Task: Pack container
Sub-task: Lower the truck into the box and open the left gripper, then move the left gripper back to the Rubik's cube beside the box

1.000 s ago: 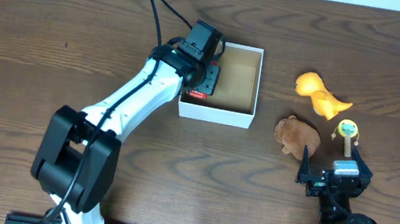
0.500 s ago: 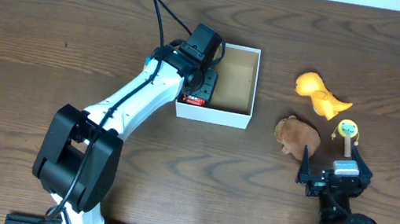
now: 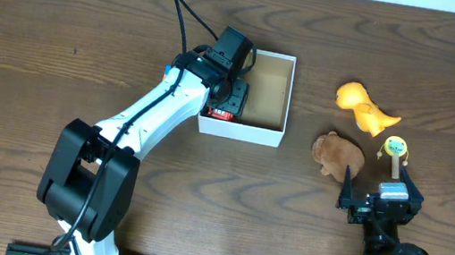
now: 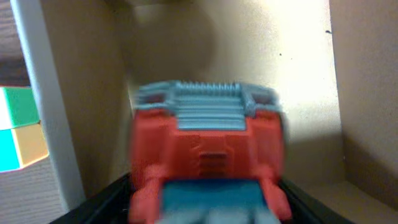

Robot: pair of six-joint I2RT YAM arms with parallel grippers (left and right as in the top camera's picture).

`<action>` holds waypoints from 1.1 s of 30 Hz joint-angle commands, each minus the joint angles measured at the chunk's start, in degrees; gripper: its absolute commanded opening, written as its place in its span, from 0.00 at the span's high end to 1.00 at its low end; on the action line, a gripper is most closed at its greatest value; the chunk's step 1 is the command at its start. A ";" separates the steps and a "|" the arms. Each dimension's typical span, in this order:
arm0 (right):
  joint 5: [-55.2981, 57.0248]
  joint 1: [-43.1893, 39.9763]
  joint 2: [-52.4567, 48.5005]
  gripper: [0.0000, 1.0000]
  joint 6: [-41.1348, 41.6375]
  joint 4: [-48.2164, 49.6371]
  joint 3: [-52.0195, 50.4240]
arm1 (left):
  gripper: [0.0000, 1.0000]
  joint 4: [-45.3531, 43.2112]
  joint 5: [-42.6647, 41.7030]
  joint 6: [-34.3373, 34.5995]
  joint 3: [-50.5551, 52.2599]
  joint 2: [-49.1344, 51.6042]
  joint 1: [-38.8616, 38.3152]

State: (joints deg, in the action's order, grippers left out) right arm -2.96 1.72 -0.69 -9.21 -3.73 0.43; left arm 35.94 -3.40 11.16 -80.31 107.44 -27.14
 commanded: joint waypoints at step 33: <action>0.15 -0.74 0.31 0.01 1.03 -0.20 -0.11 | 0.44 2.93 20.20 -3.32 -6.99 -3.50 3.87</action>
State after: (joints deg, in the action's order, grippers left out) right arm -2.96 1.72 -0.69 -9.21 -3.73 0.43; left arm 38.13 11.46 8.51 -86.06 106.08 -25.74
